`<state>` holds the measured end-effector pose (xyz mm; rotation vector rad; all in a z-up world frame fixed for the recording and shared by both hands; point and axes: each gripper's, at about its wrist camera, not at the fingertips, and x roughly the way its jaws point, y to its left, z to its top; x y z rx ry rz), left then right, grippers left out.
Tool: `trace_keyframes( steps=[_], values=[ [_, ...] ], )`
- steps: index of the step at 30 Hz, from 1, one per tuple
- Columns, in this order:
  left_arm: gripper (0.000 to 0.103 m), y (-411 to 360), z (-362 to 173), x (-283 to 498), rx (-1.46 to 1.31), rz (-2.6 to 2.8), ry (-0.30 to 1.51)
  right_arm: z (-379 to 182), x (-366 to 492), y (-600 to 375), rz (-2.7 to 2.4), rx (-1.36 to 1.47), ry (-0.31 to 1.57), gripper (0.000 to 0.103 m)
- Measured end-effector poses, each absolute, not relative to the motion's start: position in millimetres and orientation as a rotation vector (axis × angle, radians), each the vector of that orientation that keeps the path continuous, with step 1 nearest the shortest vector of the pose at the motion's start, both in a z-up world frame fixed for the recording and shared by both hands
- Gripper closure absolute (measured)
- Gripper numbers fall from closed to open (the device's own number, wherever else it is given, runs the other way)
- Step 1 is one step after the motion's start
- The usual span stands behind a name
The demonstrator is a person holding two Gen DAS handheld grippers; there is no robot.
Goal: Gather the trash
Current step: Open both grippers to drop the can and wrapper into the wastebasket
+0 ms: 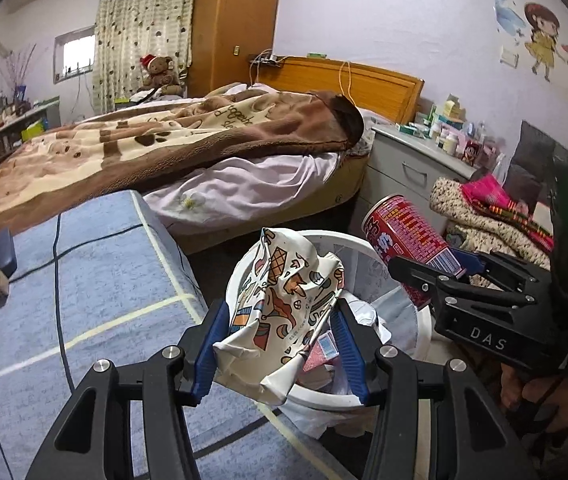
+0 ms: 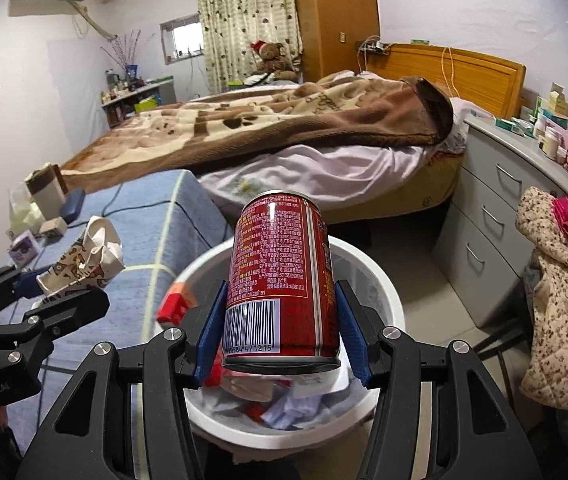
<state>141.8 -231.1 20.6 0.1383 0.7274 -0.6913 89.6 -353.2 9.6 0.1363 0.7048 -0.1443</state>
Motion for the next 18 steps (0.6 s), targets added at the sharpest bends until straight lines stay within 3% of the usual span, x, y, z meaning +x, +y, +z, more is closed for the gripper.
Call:
trace_keyframes(
  steps=[7,9,11,14,18],
  values=[
    [0.050,-247.3,17.4,148.6,0.137,-0.720,0.741,5.3,94.3,-359.9,-0.187,0.134,0.734,0.049],
    [0.042,-251.3,16.7,149.1,0.137,-0.728,0.744,4.4,95.7,-360.2,-0.199,0.132,0.740,0.048],
    [0.040,-254.1,17.3,148.7,0.148,-0.732,0.737,3.6,95.3,-362.3,-0.208,0.134,0.743,0.048],
    [0.040,-256.0,15.9,149.2,0.149,-0.739,0.743,4.9,93.0,-364.9,-0.235,0.128,0.733,0.035],
    [0.036,-256.3,14.7,149.3,0.145,-0.734,0.746,8.3,92.0,-367.5,-0.248,0.145,0.716,0.034]
  ],
)
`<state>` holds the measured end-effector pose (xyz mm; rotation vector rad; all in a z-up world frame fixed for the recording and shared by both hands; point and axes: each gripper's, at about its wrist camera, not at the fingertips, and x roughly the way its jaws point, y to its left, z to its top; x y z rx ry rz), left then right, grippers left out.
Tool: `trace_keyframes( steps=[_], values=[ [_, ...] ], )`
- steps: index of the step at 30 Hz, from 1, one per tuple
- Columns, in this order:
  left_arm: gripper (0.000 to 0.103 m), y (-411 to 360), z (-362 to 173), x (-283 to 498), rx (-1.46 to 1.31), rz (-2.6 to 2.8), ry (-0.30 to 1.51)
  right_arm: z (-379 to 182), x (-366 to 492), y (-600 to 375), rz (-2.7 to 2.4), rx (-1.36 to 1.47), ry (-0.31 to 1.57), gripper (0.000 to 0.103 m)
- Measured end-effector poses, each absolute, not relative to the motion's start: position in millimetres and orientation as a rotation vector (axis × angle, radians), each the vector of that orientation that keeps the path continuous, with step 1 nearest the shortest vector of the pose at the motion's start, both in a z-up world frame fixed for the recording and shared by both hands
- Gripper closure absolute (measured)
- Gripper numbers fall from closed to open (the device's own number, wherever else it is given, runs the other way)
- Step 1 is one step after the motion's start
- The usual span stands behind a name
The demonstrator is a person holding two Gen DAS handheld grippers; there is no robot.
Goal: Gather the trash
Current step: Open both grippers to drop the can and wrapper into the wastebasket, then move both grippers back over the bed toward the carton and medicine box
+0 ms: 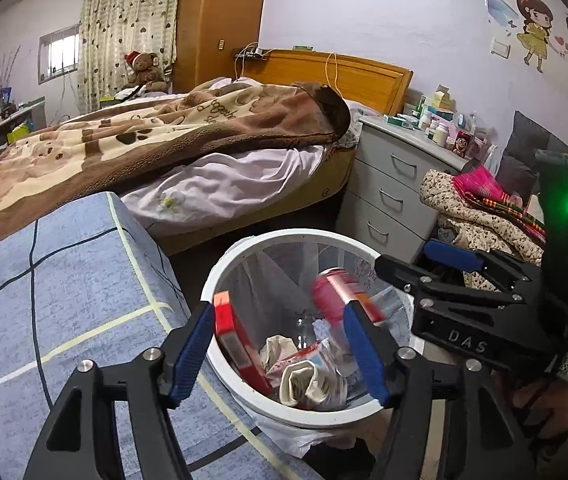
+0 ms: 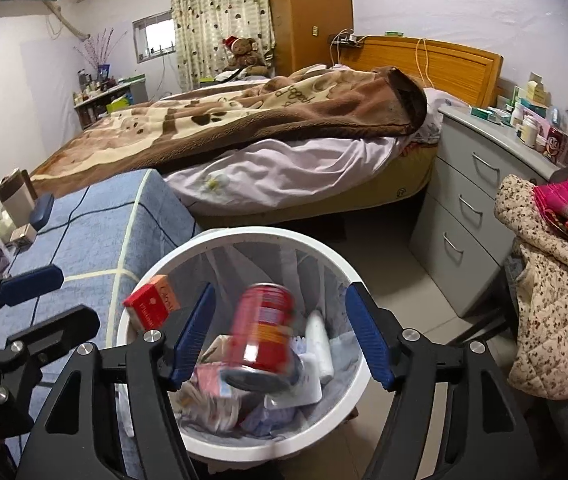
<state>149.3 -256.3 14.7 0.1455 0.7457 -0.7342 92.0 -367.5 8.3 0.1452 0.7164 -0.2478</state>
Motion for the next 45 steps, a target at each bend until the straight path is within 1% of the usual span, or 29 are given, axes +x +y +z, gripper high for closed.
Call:
trace_keyframes(
  steps=[14,35,45],
  values=[
    [0.036,-229.7,26.3,144.0,0.129,-0.677,0.710,17.5,91.5,-355.2,-0.230,0.145,0.679,0.034],
    [0.036,-140.6,40.0,167.0,0.073,-0.528,0.674,24.3,119.6,-299.9,-0.096,0.125,0.629,0.034],
    [0.036,-72.3,34.1,192.4,0.037,-0.391,0.668,23.9,152.4,-253.9,0.032,0.071,0.605,0.034]
  ],
)
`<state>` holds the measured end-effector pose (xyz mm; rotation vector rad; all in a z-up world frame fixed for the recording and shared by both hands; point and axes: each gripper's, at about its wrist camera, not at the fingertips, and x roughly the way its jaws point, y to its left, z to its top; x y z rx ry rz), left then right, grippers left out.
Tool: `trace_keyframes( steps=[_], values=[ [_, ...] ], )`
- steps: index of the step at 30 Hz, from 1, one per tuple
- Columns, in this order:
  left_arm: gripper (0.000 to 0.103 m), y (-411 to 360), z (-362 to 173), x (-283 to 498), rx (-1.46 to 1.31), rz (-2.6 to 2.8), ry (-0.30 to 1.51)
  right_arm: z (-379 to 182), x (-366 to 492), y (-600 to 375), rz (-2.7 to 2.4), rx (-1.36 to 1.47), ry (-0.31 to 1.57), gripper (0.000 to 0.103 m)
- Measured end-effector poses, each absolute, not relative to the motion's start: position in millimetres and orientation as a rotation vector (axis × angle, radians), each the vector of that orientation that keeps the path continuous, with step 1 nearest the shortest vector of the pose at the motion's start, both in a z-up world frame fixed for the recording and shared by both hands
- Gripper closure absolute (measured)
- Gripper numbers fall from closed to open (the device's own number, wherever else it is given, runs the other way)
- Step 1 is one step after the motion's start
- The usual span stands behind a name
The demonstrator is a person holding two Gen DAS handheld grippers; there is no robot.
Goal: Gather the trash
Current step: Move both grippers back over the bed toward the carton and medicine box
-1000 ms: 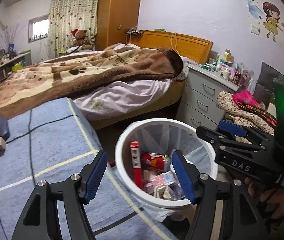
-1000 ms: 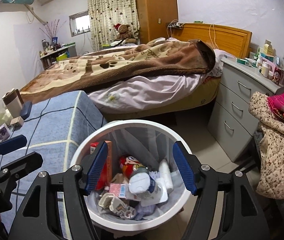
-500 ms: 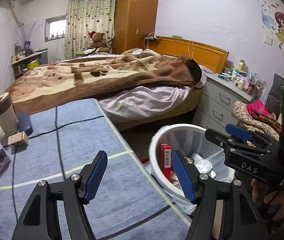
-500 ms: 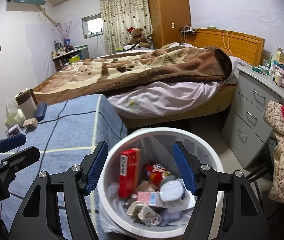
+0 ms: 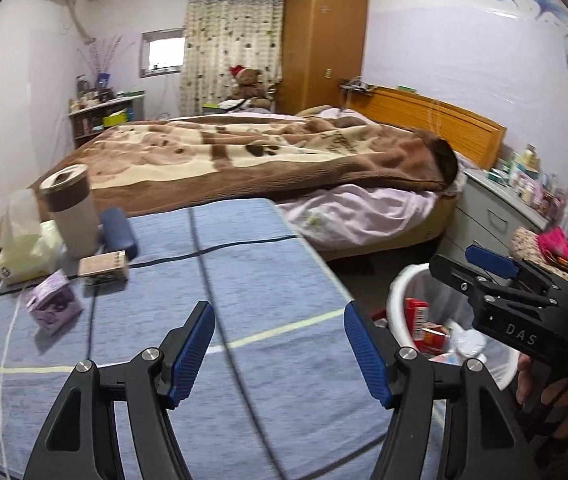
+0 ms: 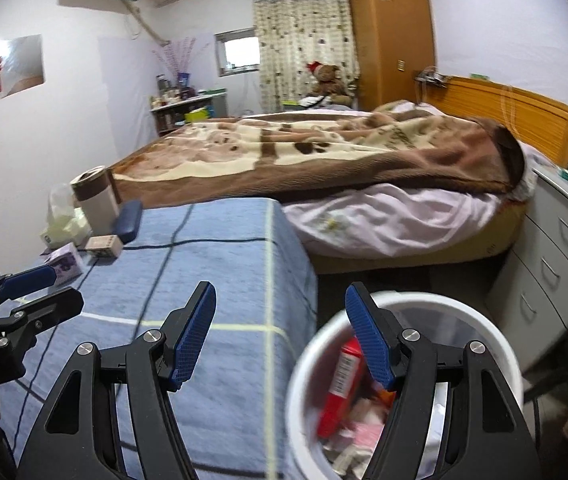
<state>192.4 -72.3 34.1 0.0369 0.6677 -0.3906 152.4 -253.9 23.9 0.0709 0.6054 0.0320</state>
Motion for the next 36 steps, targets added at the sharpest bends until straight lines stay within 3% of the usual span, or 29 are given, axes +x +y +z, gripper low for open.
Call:
trace_keyframes(
  steps=[20,36],
  values=[
    [0.036,88.5,7.2,258.1,-0.039,-0.108,0.708,9.5,230.3,-154.5,0.319,-0.003,0.636,0.034],
    [0.036,131.3,-29.1,311.0,0.118,-0.071,0.799,-7.1,284.2,-89.8,0.468,-0.141,0.673,0.034]
  ],
)
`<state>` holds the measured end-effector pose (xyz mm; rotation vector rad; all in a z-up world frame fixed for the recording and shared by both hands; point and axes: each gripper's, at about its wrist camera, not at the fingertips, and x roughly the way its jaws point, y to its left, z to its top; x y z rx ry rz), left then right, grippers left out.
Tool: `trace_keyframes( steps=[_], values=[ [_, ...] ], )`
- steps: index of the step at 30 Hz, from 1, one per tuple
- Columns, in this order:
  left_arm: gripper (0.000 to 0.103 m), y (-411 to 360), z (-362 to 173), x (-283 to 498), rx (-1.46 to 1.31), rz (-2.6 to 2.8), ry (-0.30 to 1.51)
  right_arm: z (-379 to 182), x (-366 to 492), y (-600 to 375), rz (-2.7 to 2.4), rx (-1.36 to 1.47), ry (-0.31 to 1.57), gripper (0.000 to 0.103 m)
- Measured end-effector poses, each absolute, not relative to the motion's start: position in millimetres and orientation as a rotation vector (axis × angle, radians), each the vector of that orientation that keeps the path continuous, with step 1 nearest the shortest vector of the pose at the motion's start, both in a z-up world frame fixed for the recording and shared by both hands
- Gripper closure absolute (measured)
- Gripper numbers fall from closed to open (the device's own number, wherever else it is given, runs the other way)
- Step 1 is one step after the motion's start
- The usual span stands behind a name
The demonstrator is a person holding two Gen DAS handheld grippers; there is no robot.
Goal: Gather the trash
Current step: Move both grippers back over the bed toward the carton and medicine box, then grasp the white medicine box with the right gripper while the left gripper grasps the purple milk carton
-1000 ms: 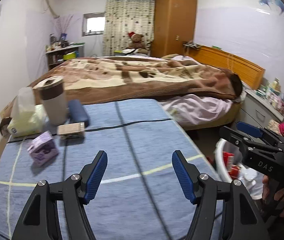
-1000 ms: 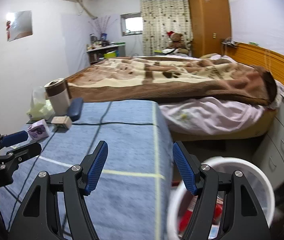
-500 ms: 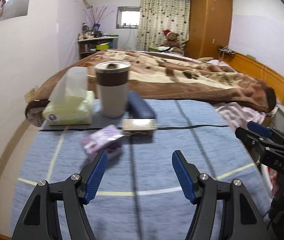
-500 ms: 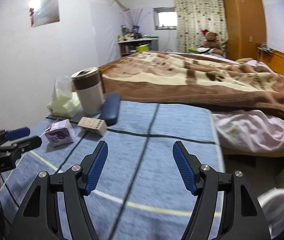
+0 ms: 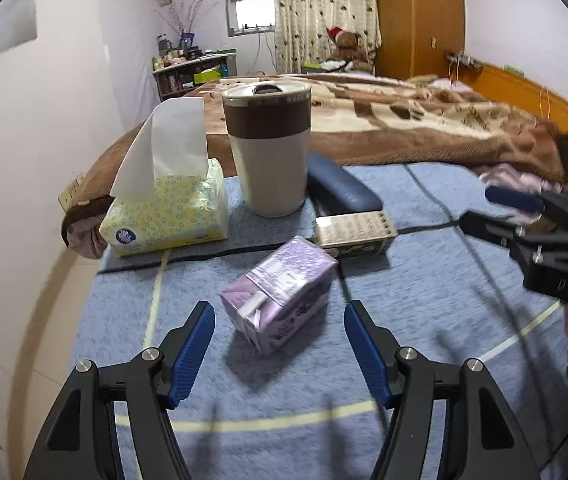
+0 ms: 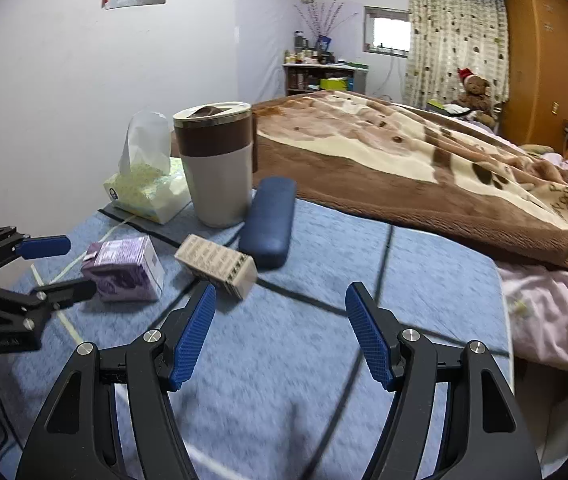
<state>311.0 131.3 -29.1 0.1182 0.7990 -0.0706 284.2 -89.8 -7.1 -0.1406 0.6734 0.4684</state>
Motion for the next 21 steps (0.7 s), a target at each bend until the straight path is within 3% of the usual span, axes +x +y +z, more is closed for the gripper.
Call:
trace_keyframes(
  steps=[15,16,18,21],
  values=[
    [0.035,151.8,-63.4,353.7,0.096,-0.108,0.891,-23.8,310.8,-49.4,0.578,-0.261,0.720,0.034],
    [0.036,155.5,-63.1,353.8,0.067,-0.118,0.890,-24.9,311.9,-47.5,0.584,-0.265,0.724,0.034],
    [0.053,160.2,-62.7,352.4,0.037,-0.135,0.883,-27.5,315.8,-43.4,0.599,-0.272,0.738,0.034],
    [0.058,166.8,-62.3,351.1,0.029,-0.099,0.887,-30.0,320.7,-36.9,0.619,-0.274,0.752,0.034]
  ],
)
